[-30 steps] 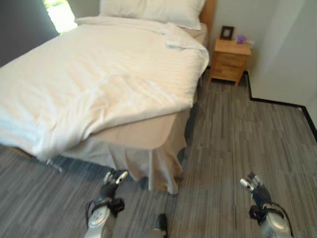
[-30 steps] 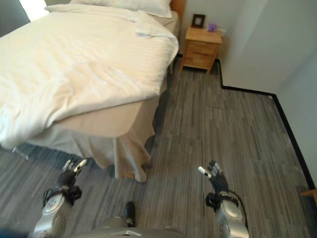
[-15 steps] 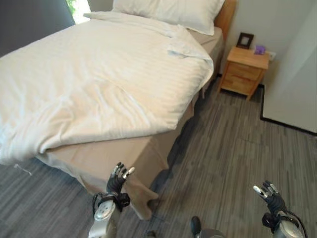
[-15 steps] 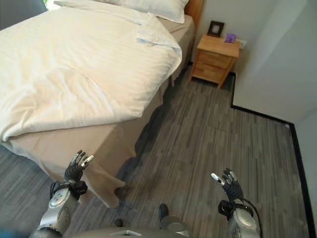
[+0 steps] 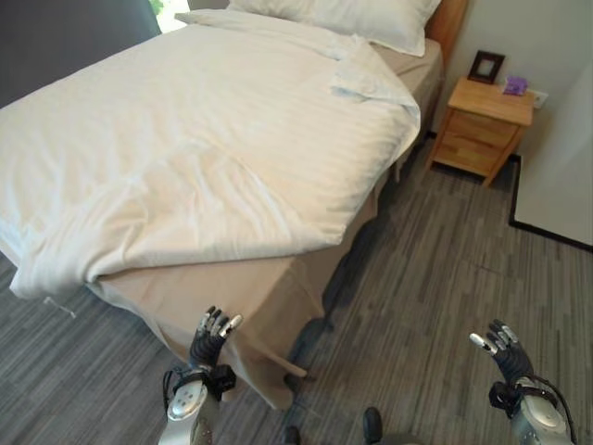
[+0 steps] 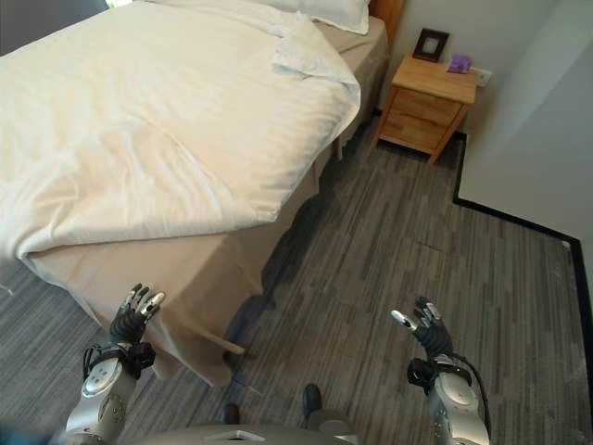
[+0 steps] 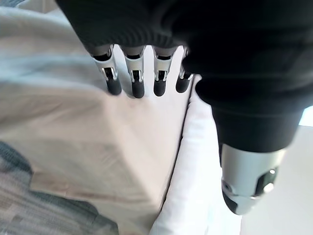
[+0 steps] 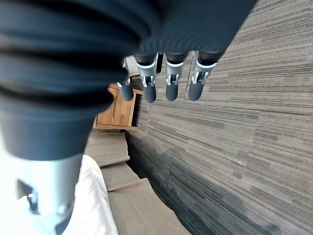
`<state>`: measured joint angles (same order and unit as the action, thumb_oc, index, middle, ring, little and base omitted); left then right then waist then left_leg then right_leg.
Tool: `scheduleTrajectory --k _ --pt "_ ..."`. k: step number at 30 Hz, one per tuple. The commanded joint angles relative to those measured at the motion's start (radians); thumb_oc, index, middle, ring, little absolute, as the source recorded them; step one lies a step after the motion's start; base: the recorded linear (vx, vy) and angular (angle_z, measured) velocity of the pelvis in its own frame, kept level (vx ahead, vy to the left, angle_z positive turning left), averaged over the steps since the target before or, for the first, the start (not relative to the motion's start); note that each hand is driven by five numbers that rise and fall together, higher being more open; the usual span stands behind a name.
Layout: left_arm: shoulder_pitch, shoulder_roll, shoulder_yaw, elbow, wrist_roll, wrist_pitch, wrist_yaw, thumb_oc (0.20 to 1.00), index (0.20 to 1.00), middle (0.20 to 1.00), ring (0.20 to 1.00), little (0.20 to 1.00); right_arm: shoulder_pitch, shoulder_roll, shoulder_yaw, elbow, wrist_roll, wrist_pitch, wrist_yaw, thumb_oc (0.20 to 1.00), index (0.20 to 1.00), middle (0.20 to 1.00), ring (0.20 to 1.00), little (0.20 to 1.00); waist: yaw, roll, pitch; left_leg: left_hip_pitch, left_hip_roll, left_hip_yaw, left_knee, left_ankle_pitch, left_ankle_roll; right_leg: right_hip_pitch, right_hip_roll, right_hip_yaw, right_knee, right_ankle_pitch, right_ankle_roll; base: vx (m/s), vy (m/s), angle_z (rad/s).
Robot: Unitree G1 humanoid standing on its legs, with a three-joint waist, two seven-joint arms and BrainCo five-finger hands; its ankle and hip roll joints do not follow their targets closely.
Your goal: Making the bed.
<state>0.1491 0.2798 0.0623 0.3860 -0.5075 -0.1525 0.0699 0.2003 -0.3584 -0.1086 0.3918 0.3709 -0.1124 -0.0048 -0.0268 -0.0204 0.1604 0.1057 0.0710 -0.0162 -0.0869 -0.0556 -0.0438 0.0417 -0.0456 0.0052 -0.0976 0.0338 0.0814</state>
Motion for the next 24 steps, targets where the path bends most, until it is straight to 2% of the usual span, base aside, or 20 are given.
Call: scheduleTrajectory --k 1,5,7,8,9,10,11,12,13,14,15,16,17,18,19,20,21,22,24 --pt "-0.052 0.049 0.051 -0.013 -0.022 -0.058 0.006 1.0 1.0 1.0 1.0 1.0 -0.049 -0.049 0.035 -0.088 -0.05 -0.05 0.013 1.0 1.0 1.0 1.0 1.0 0.013 -0.035 -0.019 -0.041 -0.07 -0.021 0.0 0.119 0.034 -0.027 -0.017 0.036 0.121 0.001 0.015 0.0 -0.079 0.09" --pt "-0.061 0.044 0.041 -0.012 -0.028 -0.06 0.006 1.0 1.0 1.0 1.0 1.0 -0.061 -0.059 0.07 -0.114 -0.061 -0.052 0.032 1.0 1.0 1.0 1.0 1.0 0.02 -0.032 -0.012 -0.04 -0.057 -0.037 0.0 0.13 0.02 -0.021 -0.008 0.026 0.131 -0.016 0.006 -0.01 -0.097 0.2" --pt "-0.078 0.049 0.029 -0.012 -0.016 -0.062 0.003 1.0 1.0 1.0 1.0 1.0 -0.07 -0.072 0.077 -0.115 -0.074 -0.057 0.037 1.0 1.0 1.0 1.0 1.0 0.02 -0.034 0.002 -0.064 -0.052 -0.022 0.035 0.135 0.006 -0.017 -0.015 0.006 0.133 -0.021 0.003 -0.06 -0.071 0.2" --pt "-0.088 0.058 0.022 -0.018 -0.004 -0.065 -0.001 1.0 1.0 1.0 1.0 1.0 -0.076 -0.081 0.083 -0.116 -0.076 -0.061 0.038 1.0 1.0 1.0 1.0 1.0 0.024 -0.037 0.016 -0.097 -0.052 -0.019 0.098 0.135 -0.007 -0.016 -0.022 -0.005 0.137 -0.025 -0.003 -0.21 -0.083 0.54" --pt "-0.126 0.067 0.007 -0.042 0.009 -0.084 0.01 1.0 1.0 1.0 1.0 1.0 -0.1 -0.103 0.099 -0.134 -0.063 -0.071 0.043 1.0 1.0 1.0 1.0 1.0 0.028 -0.041 0.058 -0.211 -0.074 -0.032 0.276 0.166 -0.055 -0.02 -0.037 -0.035 0.157 -0.029 -0.019 -0.27 -0.076 0.8" --pt "-0.147 0.066 0.002 -0.049 -0.007 -0.097 0.018 1.0 1.0 1.0 1.0 1.0 -0.12 -0.112 0.115 -0.122 -0.063 -0.073 0.044 1.0 1.0 1.0 1.0 1.0 0.034 -0.041 0.07 -0.239 -0.08 -0.061 0.306 0.186 -0.073 -0.028 -0.036 -0.036 0.173 -0.03 -0.021 -0.25 -0.029 1.04" --pt "-0.165 0.064 -0.001 -0.044 -0.018 -0.105 0.023 1.0 1.0 1.0 1.0 1.0 -0.139 -0.126 0.135 -0.124 -0.075 -0.07 0.048 1.0 1.0 1.0 1.0 1.0 0.035 -0.047 0.07 -0.258 -0.066 -0.07 0.32 0.202 -0.084 -0.036 -0.044 -0.036 0.18 -0.026 -0.02 -0.1 0.047 0.76" --pt "-0.174 0.062 0.006 -0.044 -0.026 -0.113 0.028 1.0 1.0 1.0 1.0 1.0 -0.147 -0.13 0.138 -0.131 -0.085 -0.07 0.041 1.0 1.0 1.0 1.0 1.0 0.029 -0.059 0.064 -0.258 -0.011 -0.042 0.313 0.203 -0.076 -0.04 -0.062 -0.04 0.178 -0.022 -0.013 -0.04 0.042 0.45" --pt "-0.174 0.062 0.006 -0.044 -0.026 -0.113 0.028 1.0 1.0 1.0 1.0 1.0 -0.147 -0.13 0.138 -0.131 -0.085 -0.07 0.041 1.0 1.0 1.0 1.0 1.0 0.029 -0.059 0.064 -0.257 -0.011 -0.041 0.313 0.203 -0.076 -0.04 -0.062 -0.039 0.178 -0.023 -0.013 0.01 0.096 0.03" --pt "-0.172 0.058 0.016 -0.05 -0.041 -0.121 0.027 1.0 1.0 1.0 1.0 1.0 -0.135 -0.116 0.135 -0.154 -0.066 -0.075 0.046 1.0 1.0 1.0 1.0 1.0 0.014 -0.069 0.038 -0.213 0.103 0.026 0.27 0.218 -0.055 -0.04 -0.089 -0.047 0.168 -0.016 0.004 0.03 0.069 -0.08" --pt "-0.17 0.058 0.015 -0.051 -0.041 -0.121 0.027 1.0 1.0 1.0 1.0 1.0 -0.132 -0.116 0.135 -0.156 -0.065 -0.074 0.046 1.0 1.0 1.0 1.0 1.0 0.019 -0.069 0.041 -0.201 0.105 0.031 0.264 0.217 -0.056 -0.034 -0.088 -0.043 0.168 -0.017 0.004 0.15 0.256 0.07" --pt "-0.174 0.071 0.015 -0.037 -0.044 -0.13 0.027 1.0 1.0 1.0 1.0 1.0 -0.099 -0.104 0.142 -0.154 -0.072 -0.074 0.054 1.0 1.0 1.0 1.0 1.0 0.007 -0.047 -0.006 -0.123 0.178 0.056 0.16 0.25 -0.088 -0.011 -0.104 -0.054 0.141 -0.019 0.025 0.13 0.183 0.18" --pt "-0.174 0.071 0.015 -0.037 -0.044 -0.131 0.027 1.0 1.0 1.0 1.0 1.0 -0.098 -0.104 0.142 -0.154 -0.072 -0.074 0.054 1.0 1.0 1.0 1.0 1.0 0.008 -0.047 -0.006 -0.12 0.178 0.057 0.158 0.251 -0.089 -0.01 -0.104 -0.054 0.139 -0.019 0.025 0.2 0.414 0.29" --pt "-0.18 0.075 0.006 -0.04 -0.037 -0.125 0.03 1.0 1.0 1.0 1.0 1.0 -0.085 -0.107 0.141 -0.141 -0.097 -0.069 0.046 1.0 1.0 1.0 1.0 1.0 0.004 -0.03 -0.024 -0.115 0.185 0.044 0.116 0.246 -0.105 0.016 -0.132 -0.066 0.116 -0.015 0.043 0.08 0.228 0.25" --pt "-0.18 0.075 0.006 -0.04 -0.037 -0.125 0.03 1.0 1.0 1.0 1.0 1.0 -0.084 -0.107 0.14 -0.141 -0.097 -0.07 0.045 1.0 1.0 1.0 1.0 1.0 0.003 -0.03 -0.024 -0.115 0.184 0.042 0.116 0.245 -0.105 0.018 -0.132 -0.068 0.115 -0.015 0.043 0.13 0.428 0.4" --pt "-0.178 0.08 0.005 -0.043 -0.035 -0.126 0.025 1.0 1.0 1.0 1.0 1.0 -0.078 -0.096 0.135 -0.147 -0.097 -0.062 0.048 1.0 1.0 1.0 1.0 1.0 0.0 -0.026 -0.036 -0.101 0.164 0.069 0.107 0.171 -0.093 0.03 -0.165 -0.078 0.107 -0.012 0.058 0.06 0.203 0.3" --pt "-0.178 0.081 0.005 -0.043 -0.035 -0.126 0.024 1.0 1.0 1.0 1.0 1.0 -0.078 -0.096 0.135 -0.147 -0.097 -0.062 0.048 1.0 1.0 1.0 1.0 1.0 0.0 -0.027 -0.036 -0.1 0.163 0.07 0.108 0.169 -0.092 0.031 -0.166 -0.077 0.107 -0.012 0.059 0.07 0.34 0.21" --pt "-0.182 0.082 0.0 -0.041 -0.032 -0.129 0.026 1.0 1.0 1.0 1.0 1.0 -0.083 -0.088 0.137 -0.137 -0.102 -0.061 0.044 1.0 1.0 1.0 1.0 1.0 0.001 -0.027 -0.038 -0.106 0.145 0.071 0.117 0.137 -0.08 0.03 -0.192 -0.076 0.108 -0.002 0.071 0.04 0.255 0.01" --pt "-0.18 0.094 0.001 -0.043 -0.019 -0.127 0.033 1.0 1.0 1.0 1.0 1.0 -0.1 -0.07 0.149 -0.141 -0.102 -0.062 0.04 1.0 1.0 1.0 1.0 1.0 0.003 -0.035 -0.037 -0.1 0.102 0.08 0.109 0.108 -0.055 0.008 -0.229 -0.055 0.131 0.037 0.088 0.03 0.397 0.05"
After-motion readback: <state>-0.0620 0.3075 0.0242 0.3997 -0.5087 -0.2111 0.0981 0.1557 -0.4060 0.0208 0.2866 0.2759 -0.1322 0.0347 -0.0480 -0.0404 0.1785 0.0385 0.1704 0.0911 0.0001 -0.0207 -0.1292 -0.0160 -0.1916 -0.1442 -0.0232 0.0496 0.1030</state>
